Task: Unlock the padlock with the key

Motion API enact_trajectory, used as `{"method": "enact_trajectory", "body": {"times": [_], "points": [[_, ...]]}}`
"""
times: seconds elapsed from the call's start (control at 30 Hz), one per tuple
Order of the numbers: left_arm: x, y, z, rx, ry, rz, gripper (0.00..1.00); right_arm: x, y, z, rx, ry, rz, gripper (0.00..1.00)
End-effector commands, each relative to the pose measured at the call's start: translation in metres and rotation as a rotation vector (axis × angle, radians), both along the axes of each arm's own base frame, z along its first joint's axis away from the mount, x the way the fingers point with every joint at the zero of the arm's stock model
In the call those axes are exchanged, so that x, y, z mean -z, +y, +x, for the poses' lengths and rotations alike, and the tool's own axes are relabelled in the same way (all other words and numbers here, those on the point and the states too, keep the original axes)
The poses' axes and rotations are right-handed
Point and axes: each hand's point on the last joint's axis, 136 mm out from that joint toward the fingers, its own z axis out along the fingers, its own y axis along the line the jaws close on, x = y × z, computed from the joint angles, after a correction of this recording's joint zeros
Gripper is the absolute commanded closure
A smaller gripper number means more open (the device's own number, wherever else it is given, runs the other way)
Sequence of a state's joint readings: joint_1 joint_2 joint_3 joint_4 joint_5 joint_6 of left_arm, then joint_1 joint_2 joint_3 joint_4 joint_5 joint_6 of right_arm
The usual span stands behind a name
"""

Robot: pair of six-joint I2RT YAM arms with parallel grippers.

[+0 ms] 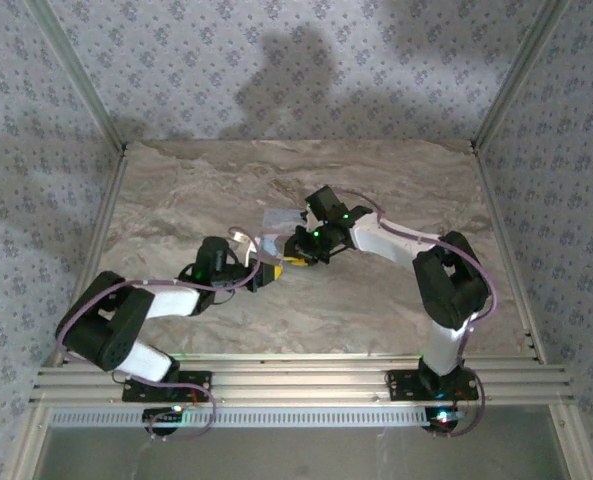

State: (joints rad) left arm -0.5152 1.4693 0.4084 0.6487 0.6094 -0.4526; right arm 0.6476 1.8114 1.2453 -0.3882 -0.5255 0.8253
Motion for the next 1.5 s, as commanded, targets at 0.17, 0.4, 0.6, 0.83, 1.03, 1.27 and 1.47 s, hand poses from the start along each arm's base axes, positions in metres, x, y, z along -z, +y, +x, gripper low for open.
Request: {"method": "enact_trajectory", "body": {"times": [0.17,0.4,0.6,0.83,1.03,1.27,1.47], "points": [[-0.009,0.017,-0.006,-0.014,-0.049,0.076,1.0,0.054,-0.013,0.017,-0.006,-0.08,-0.165,0.98],[-0.021,0.029,-0.006,-0.027,-0.056,0.124,1.0,0.05,-0.017,0.012,0.0,-0.165,-0.178,0.57],[-0.048,0.027,-0.008,0.018,-0.061,0.096,1.0,-0.001,-0.025,0.002,-0.042,-0.32,-0.098,0.47],[-0.094,0.009,-0.029,0.208,-0.067,-0.009,1.0,-0.11,-0.01,-0.03,-0.273,-0.586,0.249,0.5],[-0.136,-0.001,-0.045,0.333,-0.092,-0.117,1.0,-0.159,-0.004,-0.043,-0.366,-0.638,0.463,0.51],[-0.158,-0.003,-0.057,0.404,-0.085,-0.168,1.0,-0.177,0.009,-0.061,-0.454,-0.647,0.553,0.54],[-0.161,-0.004,-0.058,0.409,-0.081,-0.178,1.0,-0.175,0.011,-0.068,-0.473,-0.63,0.559,0.72]]}}
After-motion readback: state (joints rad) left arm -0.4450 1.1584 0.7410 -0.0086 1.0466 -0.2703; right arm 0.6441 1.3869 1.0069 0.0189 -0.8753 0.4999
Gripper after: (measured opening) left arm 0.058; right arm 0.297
